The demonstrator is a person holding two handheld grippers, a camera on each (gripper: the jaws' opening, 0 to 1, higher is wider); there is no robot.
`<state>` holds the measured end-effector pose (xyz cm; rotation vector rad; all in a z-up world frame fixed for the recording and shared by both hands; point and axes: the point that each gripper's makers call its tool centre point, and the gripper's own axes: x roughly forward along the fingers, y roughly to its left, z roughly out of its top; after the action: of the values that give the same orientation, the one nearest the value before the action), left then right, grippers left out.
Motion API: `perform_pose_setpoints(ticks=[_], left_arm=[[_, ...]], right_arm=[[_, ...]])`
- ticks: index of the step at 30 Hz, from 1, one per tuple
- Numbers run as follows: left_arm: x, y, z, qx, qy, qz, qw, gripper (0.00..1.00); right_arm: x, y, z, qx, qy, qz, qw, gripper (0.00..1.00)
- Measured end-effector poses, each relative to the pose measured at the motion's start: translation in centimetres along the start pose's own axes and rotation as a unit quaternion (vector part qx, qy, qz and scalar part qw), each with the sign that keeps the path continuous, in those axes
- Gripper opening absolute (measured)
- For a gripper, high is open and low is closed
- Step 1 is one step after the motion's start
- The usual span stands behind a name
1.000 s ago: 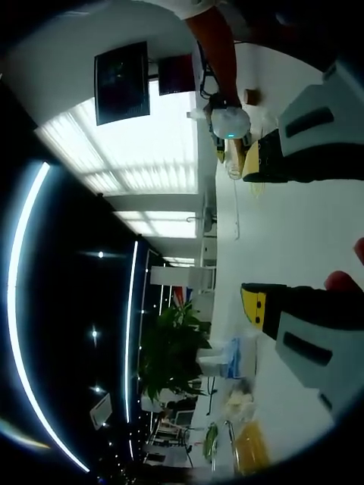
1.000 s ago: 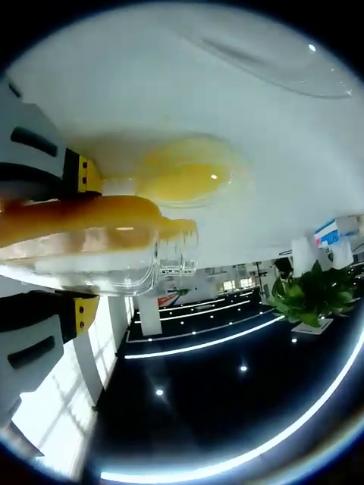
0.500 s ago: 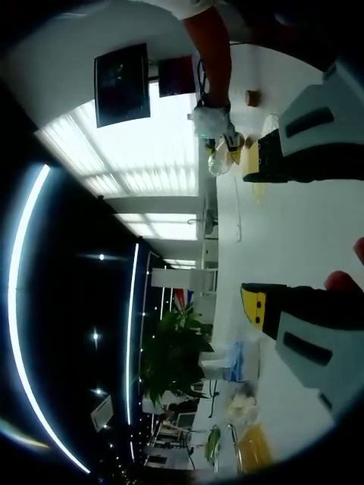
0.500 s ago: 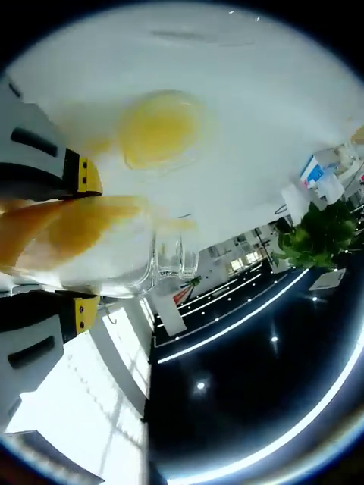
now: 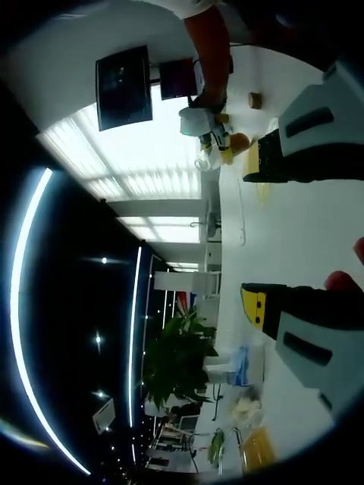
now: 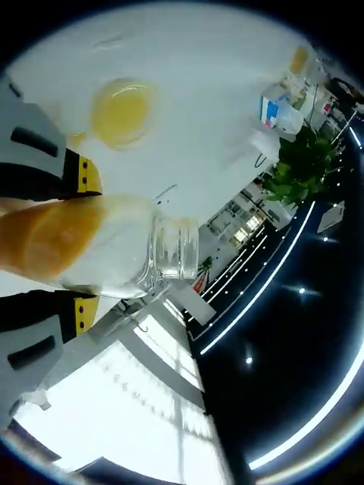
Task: Open the Petri dish lid, place the lid on the table, pour the liquid culture medium into the Petri dish, pick up the Petri dish lid from the table, and close the Petri dish
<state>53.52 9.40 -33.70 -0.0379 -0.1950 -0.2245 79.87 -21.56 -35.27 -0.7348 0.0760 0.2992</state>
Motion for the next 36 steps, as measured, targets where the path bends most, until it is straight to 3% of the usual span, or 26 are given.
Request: perform_pose_setpoints(ticks=[9,18,29,34,36], left_arm=[[0.0,-0.3,0.4,0.000,-0.004,-0.002,1.0000,0.45],[-0.2,-0.4,0.5,0.001,-0.005,-0.003,1.0000,0.45],[-0.1,-0.5,0.2,0.005,0.000,-0.004,1.0000,0.45],[-0.1,-0.7,0.1,0.006,0.003,-0.008,0.9999,0.45],[-0.1,-0.8,0.1,0.006,0.003,-0.010,0.9999,0.45]], right_arm=[[-0.3,-2.2,-1.0,0.116,0.004,-0.018,0.9930,0.41],[-1.6,-4.9,-3.4,0.250,0.005,-0.060,0.9664,0.42],[-2.6,-5.9,-4.7,0.306,-0.004,-0.084,0.9484,0.42],[-2.6,-5.9,-5.1,0.324,-0.008,-0.081,0.9426,0.43],[-2.6,-5.8,-5.0,0.321,-0.011,-0.082,0.9436,0.43]])
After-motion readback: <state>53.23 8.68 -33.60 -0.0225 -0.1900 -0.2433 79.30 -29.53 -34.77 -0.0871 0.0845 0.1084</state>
